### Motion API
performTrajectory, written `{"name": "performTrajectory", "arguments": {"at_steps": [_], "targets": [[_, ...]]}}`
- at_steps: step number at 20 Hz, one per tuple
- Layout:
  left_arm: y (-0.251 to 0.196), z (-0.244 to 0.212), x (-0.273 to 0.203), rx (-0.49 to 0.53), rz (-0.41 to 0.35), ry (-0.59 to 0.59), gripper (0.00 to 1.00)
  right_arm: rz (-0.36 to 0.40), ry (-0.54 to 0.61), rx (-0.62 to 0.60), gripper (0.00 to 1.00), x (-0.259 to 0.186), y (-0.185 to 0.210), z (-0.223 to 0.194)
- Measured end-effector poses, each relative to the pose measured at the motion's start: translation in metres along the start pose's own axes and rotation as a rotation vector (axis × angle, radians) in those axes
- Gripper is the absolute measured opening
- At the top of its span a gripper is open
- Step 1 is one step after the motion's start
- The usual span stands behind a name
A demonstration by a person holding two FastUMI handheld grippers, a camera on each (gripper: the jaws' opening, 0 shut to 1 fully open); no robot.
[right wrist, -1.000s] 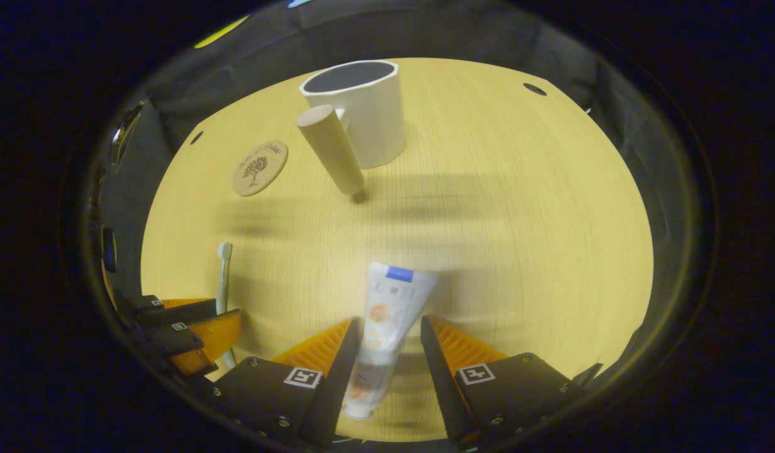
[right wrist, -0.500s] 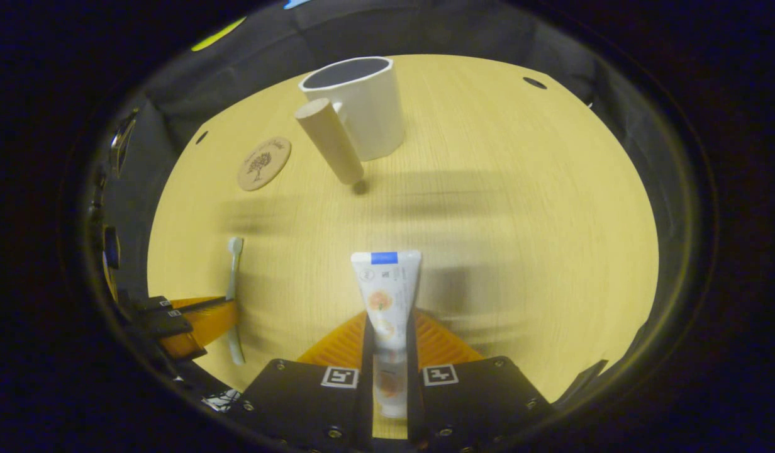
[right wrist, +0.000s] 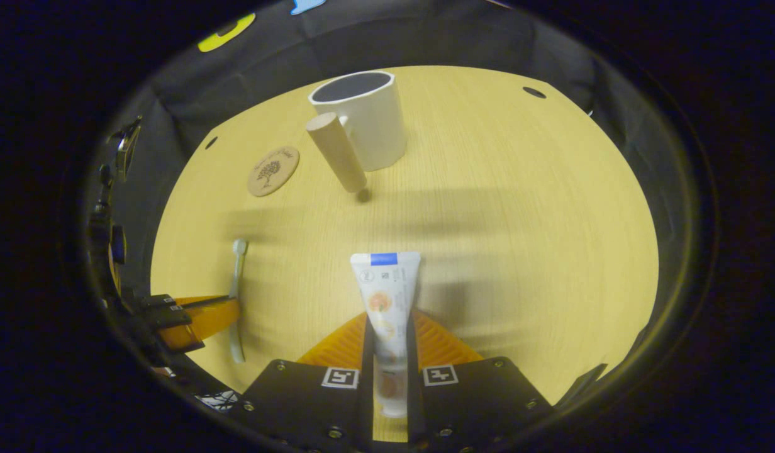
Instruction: Put the toothbrush and toothpaste on the desktop into the cup, then pick up the cup and place it on the coaster on the desktop.
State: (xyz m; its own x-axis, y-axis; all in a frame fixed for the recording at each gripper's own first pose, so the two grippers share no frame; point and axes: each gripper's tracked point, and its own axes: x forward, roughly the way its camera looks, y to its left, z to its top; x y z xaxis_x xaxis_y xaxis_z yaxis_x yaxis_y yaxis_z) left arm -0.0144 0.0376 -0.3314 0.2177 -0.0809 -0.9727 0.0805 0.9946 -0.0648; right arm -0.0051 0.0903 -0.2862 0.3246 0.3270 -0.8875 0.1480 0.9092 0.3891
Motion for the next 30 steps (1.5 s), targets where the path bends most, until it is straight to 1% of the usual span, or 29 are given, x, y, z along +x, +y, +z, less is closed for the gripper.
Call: {"name": "performTrajectory", "arguments": {"at_steps": [2, 5, 9, 12, 13, 14, 20, 22, 26, 27, 28, 30], "targets": [[0.002, 0.003, -0.006, -0.007, -0.005, -0.037, 0.09, 0.025, -0.034, -0.002, 0.23, -0.007, 0.004, 0.005], [0.002, 0.012, -0.019, -0.009, -0.023, -0.125, 0.09, 0.067, -0.102, -0.01, 0.23, -0.015, 0.013, 0.012], [0.0, 0.029, -0.039, 0.013, -0.035, -0.263, 0.07, 0.111, -0.239, -0.044, 0.22, -0.025, 0.022, 0.025], [0.0, 0.04, -0.051, 0.013, -0.055, -0.347, 0.09, 0.148, -0.32, -0.041, 0.22, -0.037, 0.03, 0.034], [0.0, 0.043, -0.054, 0.012, -0.062, -0.372, 0.07, 0.155, -0.342, -0.044, 0.22, -0.041, 0.033, 0.036], [0.0, 0.047, -0.058, 0.014, -0.071, -0.399, 0.09, 0.162, -0.358, -0.047, 0.22, -0.045, 0.035, 0.038], [0.01, 0.077, -0.083, 0.042, -0.081, -0.567, 0.09, 0.162, -0.474, -0.069, 0.22, -0.06, 0.044, 0.052], [0.01, 0.086, -0.095, 0.034, -0.098, -0.618, 0.09, 0.169, -0.513, -0.07, 0.22, -0.068, 0.05, 0.06], [0.003, 0.104, -0.11, 0.055, -0.111, -0.7, 0.07, 0.176, -0.578, -0.062, 0.22, -0.085, 0.06, 0.081], [-0.001, 0.111, -0.112, 0.065, -0.119, -0.722, 0.09, 0.179, -0.595, -0.059, 0.22, -0.089, 0.063, 0.088], [-0.004, 0.118, -0.114, 0.072, -0.124, -0.747, 0.07, 0.183, -0.61, -0.054, 0.22, -0.094, 0.065, 0.095], [-0.01, 0.133, -0.124, 0.081, -0.136, -0.802, 0.09, 0.192, -0.65, -0.042, 0.22, -0.106, 0.069, 0.11]]}}
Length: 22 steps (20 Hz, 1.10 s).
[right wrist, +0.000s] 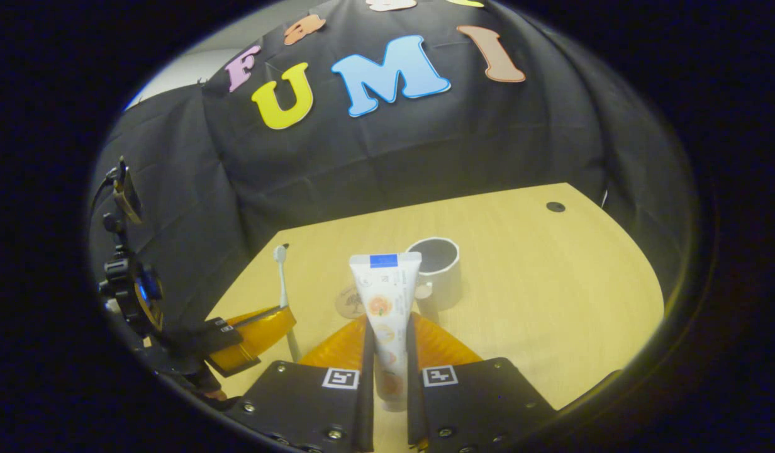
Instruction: Put the toothbrush and toothpaste on the desktop into the cup, then pick up the cup and place it on the coaster on the desktop.
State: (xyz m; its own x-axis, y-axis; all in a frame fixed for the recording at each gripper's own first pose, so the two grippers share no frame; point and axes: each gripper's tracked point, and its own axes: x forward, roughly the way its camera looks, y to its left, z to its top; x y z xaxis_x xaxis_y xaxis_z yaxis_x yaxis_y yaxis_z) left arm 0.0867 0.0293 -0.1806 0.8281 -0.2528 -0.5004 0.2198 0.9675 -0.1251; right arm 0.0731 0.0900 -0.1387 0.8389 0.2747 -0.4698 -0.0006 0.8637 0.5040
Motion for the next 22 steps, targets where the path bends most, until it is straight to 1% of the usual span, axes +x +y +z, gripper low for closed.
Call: {"name": "performTrajectory", "arguments": {"at_steps": [6, 10, 13, 16, 20, 22], "targets": [[0.0, 0.036, 0.016, 0.005, -0.022, -0.099, 0.08, -0.001, -0.101, 0.02, 0.22, 0.016, 0.011, 0.051], [0.002, 0.063, 0.029, 0.037, -0.047, -0.178, 0.09, -0.007, -0.192, 0.102, 0.22, 0.029, 0.013, 0.088], [-0.005, 0.079, 0.039, 0.068, -0.08, -0.221, 0.08, -0.048, -0.247, 0.124, 0.22, 0.04, 0.002, 0.109], [-0.016, 0.089, 0.048, 0.082, -0.103, -0.256, 0.08, -0.05, -0.298, 0.133, 0.22, 0.048, -0.004, 0.129], [-0.028, 0.1, 0.052, 0.069, -0.131, -0.309, 0.08, -0.056, -0.325, 0.132, 0.22, 0.064, -0.02, 0.142], [-0.029, 0.107, 0.053, 0.067, -0.131, -0.328, 0.08, -0.071, -0.336, 0.118, 0.21, 0.071, -0.028, 0.147]]}}
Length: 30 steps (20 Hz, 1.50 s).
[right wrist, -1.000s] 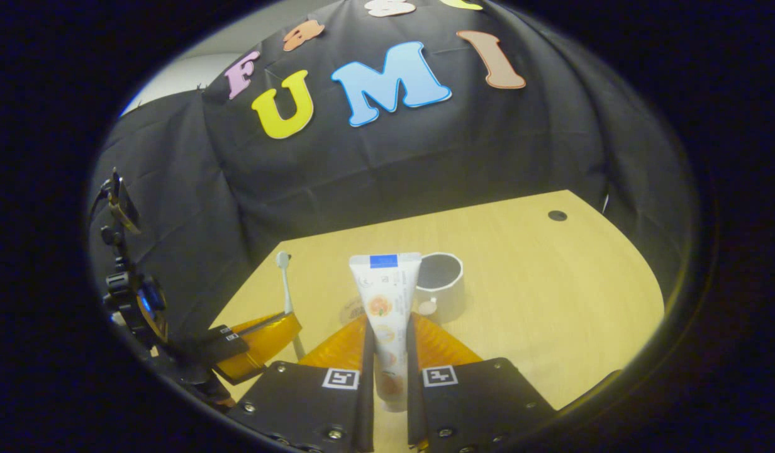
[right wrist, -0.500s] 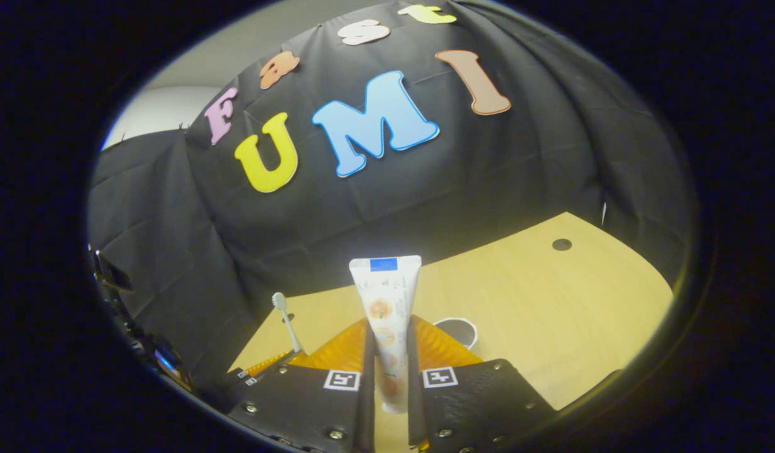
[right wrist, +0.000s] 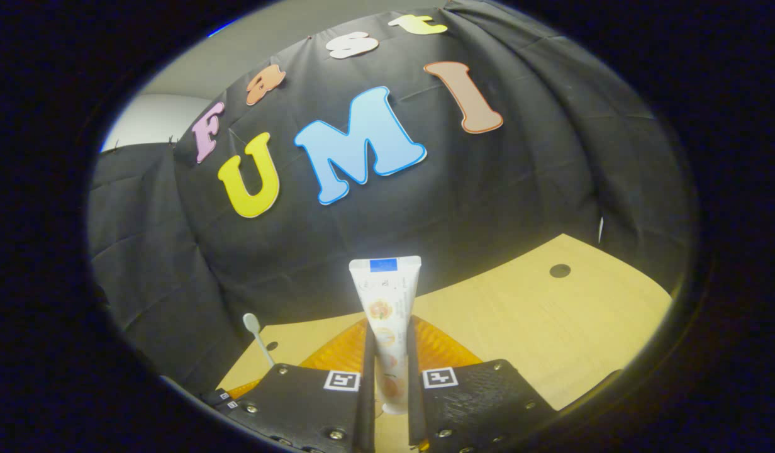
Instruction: Put the toothbrush and toothpaste on the desktop into the cup, then pick up the cup and place it on the coaster on the desktop.
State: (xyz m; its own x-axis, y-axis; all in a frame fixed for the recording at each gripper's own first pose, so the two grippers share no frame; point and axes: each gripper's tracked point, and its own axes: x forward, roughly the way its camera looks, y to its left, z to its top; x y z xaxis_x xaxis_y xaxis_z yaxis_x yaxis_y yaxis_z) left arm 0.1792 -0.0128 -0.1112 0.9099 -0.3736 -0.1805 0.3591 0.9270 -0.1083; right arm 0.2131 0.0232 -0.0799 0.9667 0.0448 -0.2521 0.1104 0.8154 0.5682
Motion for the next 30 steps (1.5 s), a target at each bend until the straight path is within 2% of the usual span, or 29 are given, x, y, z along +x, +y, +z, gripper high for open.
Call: {"name": "performTrajectory", "arguments": {"at_steps": [5, 12, 15, 27, 30], "targets": [[0.0, 0.009, 0.004, 0.012, 0.007, -0.035, 0.08, -0.016, -0.006, -0.072, 0.21, 0.023, -0.015, -0.007], [-0.001, 0.013, 0.001, 0.029, 0.016, -0.056, 0.08, -0.046, 0.109, -0.154, 0.21, 0.044, -0.032, -0.051], [-0.001, 0.013, 0.004, 0.018, 0.016, -0.048, 0.08, -0.071, 0.156, -0.201, 0.23, 0.045, -0.038, -0.063], [0.0, 0.013, 0.008, -0.015, 0.037, -0.061, 0.08, -0.083, 0.342, -0.345, 0.28, 0.035, -0.047, -0.111], [0.0, 0.018, 0.016, -0.033, 0.028, -0.076, 0.08, -0.087, 0.34, -0.361, 0.3, 0.032, -0.046, -0.107]]}}
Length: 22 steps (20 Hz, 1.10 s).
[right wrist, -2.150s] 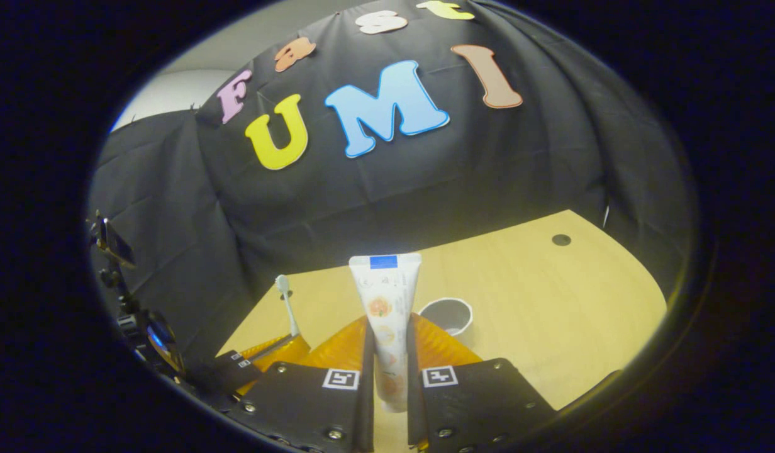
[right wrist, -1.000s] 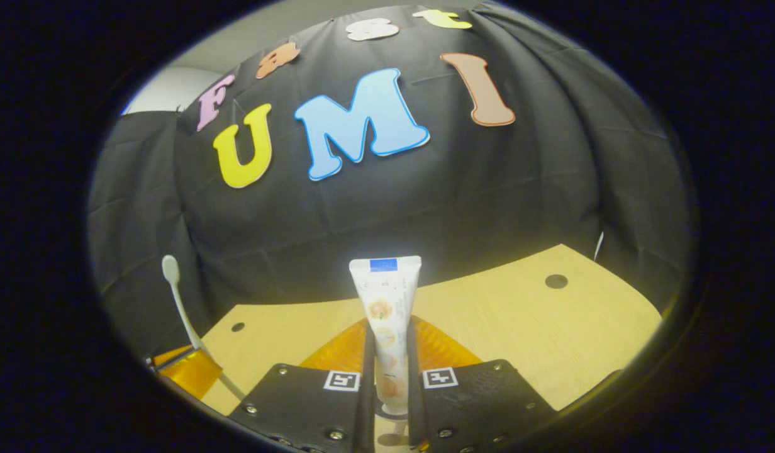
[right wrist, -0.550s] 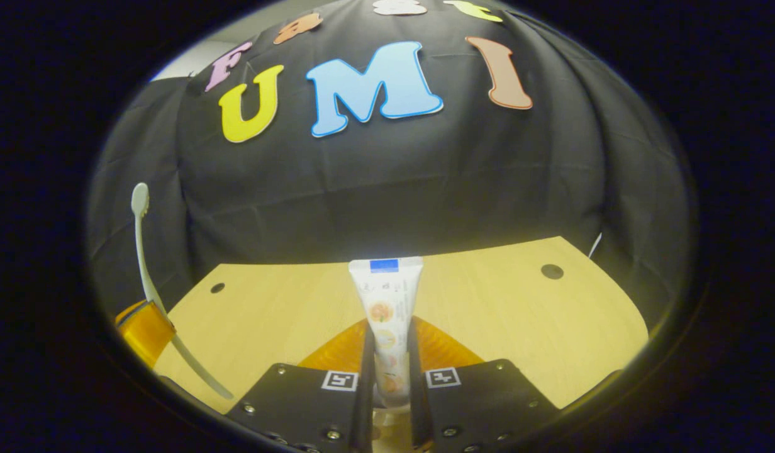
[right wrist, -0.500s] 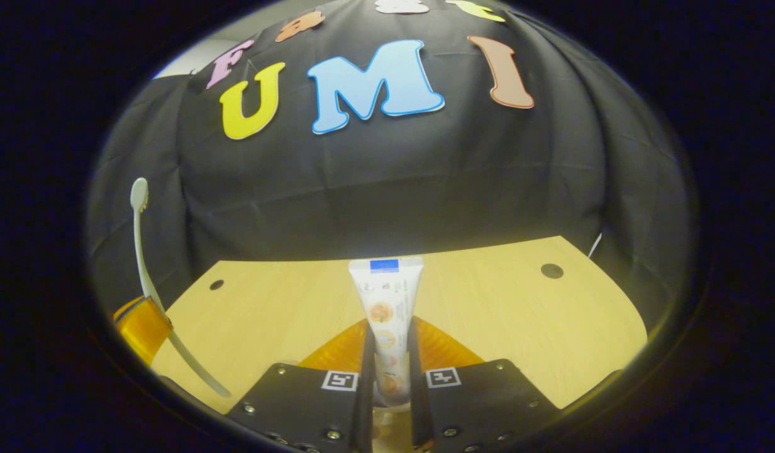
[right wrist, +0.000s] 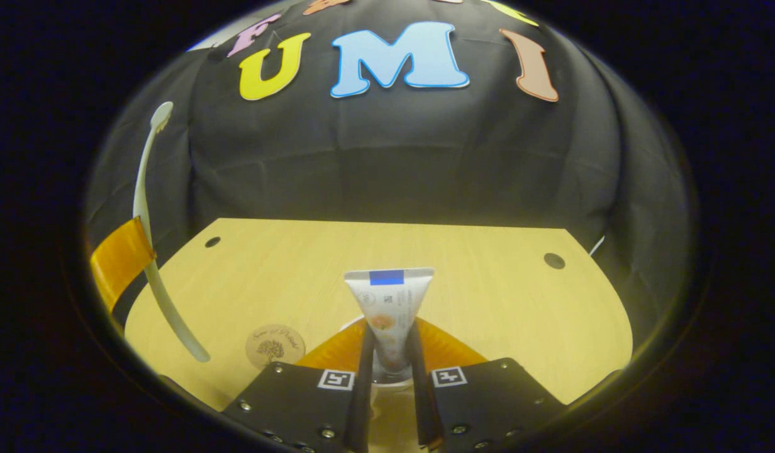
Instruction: Put the toothbrush and toothpaste on the desktop into the cup, then pick up the cup and place it on the coaster on the desktop.
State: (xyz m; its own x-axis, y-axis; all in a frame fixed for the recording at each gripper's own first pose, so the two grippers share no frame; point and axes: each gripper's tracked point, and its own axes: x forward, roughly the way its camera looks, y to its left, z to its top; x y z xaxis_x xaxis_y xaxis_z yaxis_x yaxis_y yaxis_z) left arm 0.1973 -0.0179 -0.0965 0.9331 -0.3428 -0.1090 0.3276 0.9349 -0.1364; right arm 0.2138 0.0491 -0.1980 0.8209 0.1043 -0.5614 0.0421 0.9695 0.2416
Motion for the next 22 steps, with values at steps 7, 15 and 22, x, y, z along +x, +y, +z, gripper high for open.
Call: {"name": "performTrajectory", "arguments": {"at_steps": [7, 15, 22], "targets": [[-0.004, 0.004, 0.013, -0.018, -0.024, -0.039, 0.08, 0.018, -0.05, 0.043, 0.55, -0.026, 0.002, 0.021], [-0.018, 0.006, 0.037, -0.09, -0.078, -0.098, 0.08, -0.021, -0.138, 0.108, 0.87, -0.093, -0.031, 0.044], [-0.04, 0.006, 0.059, -0.159, -0.15, -0.136, 0.07, -0.085, -0.079, 0.137, 0.86, -0.138, -0.055, 0.005]]}}
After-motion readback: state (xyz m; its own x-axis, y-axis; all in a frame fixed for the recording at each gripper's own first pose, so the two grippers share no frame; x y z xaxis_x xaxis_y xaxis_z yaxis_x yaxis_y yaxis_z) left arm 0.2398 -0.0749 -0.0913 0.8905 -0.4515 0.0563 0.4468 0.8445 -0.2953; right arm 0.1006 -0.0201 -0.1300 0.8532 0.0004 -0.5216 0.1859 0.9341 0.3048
